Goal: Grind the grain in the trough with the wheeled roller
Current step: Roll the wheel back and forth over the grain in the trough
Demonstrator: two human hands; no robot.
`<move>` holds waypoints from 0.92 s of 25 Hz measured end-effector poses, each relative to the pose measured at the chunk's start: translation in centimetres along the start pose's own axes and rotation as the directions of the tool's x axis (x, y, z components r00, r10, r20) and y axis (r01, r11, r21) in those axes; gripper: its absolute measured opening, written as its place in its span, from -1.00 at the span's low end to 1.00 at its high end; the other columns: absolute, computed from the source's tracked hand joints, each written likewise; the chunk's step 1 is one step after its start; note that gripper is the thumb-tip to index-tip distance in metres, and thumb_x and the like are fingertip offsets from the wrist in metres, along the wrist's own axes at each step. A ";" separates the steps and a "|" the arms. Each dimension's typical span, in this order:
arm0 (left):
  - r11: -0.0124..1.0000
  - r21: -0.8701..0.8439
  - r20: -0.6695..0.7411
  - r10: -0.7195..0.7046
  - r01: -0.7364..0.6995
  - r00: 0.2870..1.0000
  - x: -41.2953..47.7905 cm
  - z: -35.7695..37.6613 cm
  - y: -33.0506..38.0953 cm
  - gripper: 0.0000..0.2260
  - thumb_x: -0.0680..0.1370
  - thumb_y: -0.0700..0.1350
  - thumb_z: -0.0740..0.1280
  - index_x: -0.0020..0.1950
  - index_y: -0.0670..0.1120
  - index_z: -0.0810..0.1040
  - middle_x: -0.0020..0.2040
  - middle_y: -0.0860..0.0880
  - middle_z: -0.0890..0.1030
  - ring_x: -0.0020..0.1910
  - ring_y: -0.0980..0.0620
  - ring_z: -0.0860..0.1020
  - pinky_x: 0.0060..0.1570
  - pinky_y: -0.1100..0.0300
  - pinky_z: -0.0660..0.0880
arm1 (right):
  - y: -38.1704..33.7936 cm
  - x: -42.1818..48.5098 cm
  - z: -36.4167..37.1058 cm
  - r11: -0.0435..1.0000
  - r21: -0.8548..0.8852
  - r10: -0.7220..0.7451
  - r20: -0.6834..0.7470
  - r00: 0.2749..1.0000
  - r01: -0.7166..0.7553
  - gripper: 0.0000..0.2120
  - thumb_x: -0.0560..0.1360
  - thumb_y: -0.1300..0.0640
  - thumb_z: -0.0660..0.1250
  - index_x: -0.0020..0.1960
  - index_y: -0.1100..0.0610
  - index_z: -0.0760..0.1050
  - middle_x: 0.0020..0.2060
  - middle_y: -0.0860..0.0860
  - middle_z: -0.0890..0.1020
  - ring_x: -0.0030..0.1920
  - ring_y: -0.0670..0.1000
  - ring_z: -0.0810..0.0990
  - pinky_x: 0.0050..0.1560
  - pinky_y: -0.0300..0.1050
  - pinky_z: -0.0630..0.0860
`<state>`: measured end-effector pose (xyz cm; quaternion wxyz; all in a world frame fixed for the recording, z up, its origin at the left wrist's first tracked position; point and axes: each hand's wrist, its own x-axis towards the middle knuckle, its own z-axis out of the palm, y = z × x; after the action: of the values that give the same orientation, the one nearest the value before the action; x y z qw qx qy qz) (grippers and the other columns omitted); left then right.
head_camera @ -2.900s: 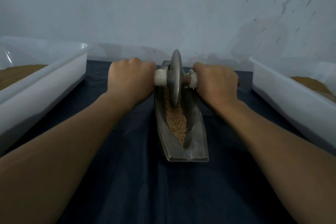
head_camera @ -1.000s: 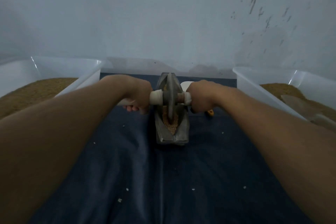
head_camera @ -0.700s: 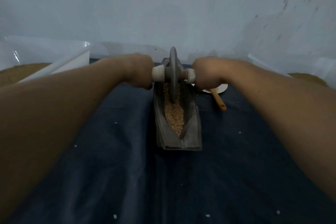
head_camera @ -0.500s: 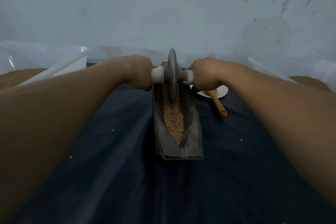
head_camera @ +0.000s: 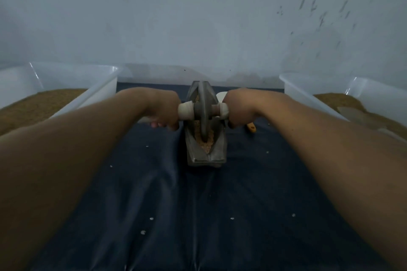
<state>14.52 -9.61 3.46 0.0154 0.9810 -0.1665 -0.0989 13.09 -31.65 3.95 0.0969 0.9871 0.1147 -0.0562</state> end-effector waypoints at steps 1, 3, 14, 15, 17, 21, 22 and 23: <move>1.000 -0.009 -0.001 -0.001 0.001 1.000 0.2 0.1 -0.1 -0.89 0.39 -0.14 0.48 -0.25 -0.14 0.58 -0.51 -0.03 0.60 -0.54 0.03 0.58 -0.40 0.20 0.52 | 0.1 0.2 0.1 1.000 0.002 -0.004 0.003 1.000 0.004 -0.85 0.37 0.02 0.49 -0.17 0.06 0.57 -0.24 0.03 0.64 -0.27 0.03 0.60 -0.31 -0.09 0.49; 1.000 -0.023 -0.010 -0.014 0.013 1.000 1.4 0.0 -0.3 -0.87 0.39 -0.14 0.47 -0.28 -0.16 0.59 -0.51 -0.03 0.59 -0.55 0.02 0.56 -0.41 0.20 0.52 | 0.3 1.3 0.2 1.000 0.012 -0.006 -0.002 1.000 0.006 -0.87 0.38 0.06 0.47 -0.18 0.09 0.56 -0.24 0.05 0.63 -0.28 0.05 0.58 -0.28 -0.08 0.48; 0.995 -0.105 -0.116 -0.010 -0.002 0.993 8.7 -1.1 -2.5 -0.87 0.34 -0.15 0.47 -0.18 -0.16 0.61 -0.49 -0.03 0.60 -0.57 0.02 0.52 -0.40 0.18 0.51 | 2.4 7.8 -0.9 0.997 -0.070 0.014 -0.144 0.989 -0.024 -0.82 0.39 0.07 0.47 -0.22 0.10 0.48 -0.32 0.06 0.56 -0.34 0.05 0.51 -0.38 -0.11 0.35; 0.996 -0.088 -0.128 -0.008 -0.003 0.992 8.5 -1.0 -2.4 -0.87 0.35 -0.14 0.48 -0.18 -0.15 0.62 -0.48 -0.03 0.61 -0.57 0.02 0.53 -0.40 0.18 0.52 | 2.3 7.6 -0.9 0.997 -0.069 0.015 -0.152 0.988 -0.026 -0.83 0.39 0.08 0.46 -0.23 0.10 0.48 -0.32 0.06 0.56 -0.34 0.05 0.52 -0.38 -0.11 0.37; 1.000 -0.026 -0.136 -0.006 0.002 0.991 7.4 -0.5 -2.0 -0.87 0.36 -0.11 0.48 -0.20 -0.15 0.62 -0.48 -0.04 0.62 -0.55 0.02 0.56 -0.37 0.20 0.54 | 1.8 6.6 -0.5 0.998 -0.050 0.023 -0.161 0.987 -0.032 -0.85 0.38 0.11 0.44 -0.25 0.07 0.47 -0.33 0.05 0.57 -0.34 0.05 0.54 -0.39 -0.12 0.40; 0.995 0.103 -0.126 0.001 0.013 0.992 3.2 -0.1 -0.4 -0.84 0.39 -0.03 0.49 -0.16 -0.09 0.62 -0.43 -0.05 0.65 -0.44 0.02 0.64 -0.28 0.16 0.61 | 1.1 3.1 0.4 0.999 0.034 0.017 -0.083 0.996 -0.014 -0.90 0.34 0.11 0.43 -0.21 0.04 0.51 -0.31 0.02 0.61 -0.32 0.03 0.59 -0.40 -0.13 0.45; 0.993 0.121 -0.114 -0.001 0.015 0.994 2.1 -0.1 0.0 -0.82 0.39 -0.01 0.50 -0.13 -0.08 0.63 -0.41 -0.06 0.66 -0.43 0.02 0.65 -0.28 0.16 0.60 | 0.9 2.1 0.5 0.999 0.045 0.015 -0.061 0.998 -0.012 -0.88 0.32 0.08 0.43 -0.19 0.03 0.52 -0.29 0.01 0.62 -0.30 0.04 0.61 -0.37 -0.11 0.49; 0.991 0.135 -0.095 -0.002 0.015 0.995 1.0 -0.2 0.3 -0.81 0.39 0.00 0.50 -0.11 -0.08 0.63 -0.41 -0.06 0.66 -0.44 0.03 0.65 -0.30 0.16 0.59 | 0.6 1.1 0.5 0.999 0.047 0.014 -0.045 0.999 -0.012 -0.87 0.31 0.05 0.43 -0.19 0.01 0.51 -0.29 0.00 0.62 -0.29 0.04 0.61 -0.35 -0.09 0.53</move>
<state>15.36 -10.20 3.46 -0.0436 0.9840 -0.1677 -0.0407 14.20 -32.11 3.39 0.0717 0.9908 0.1090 -0.0357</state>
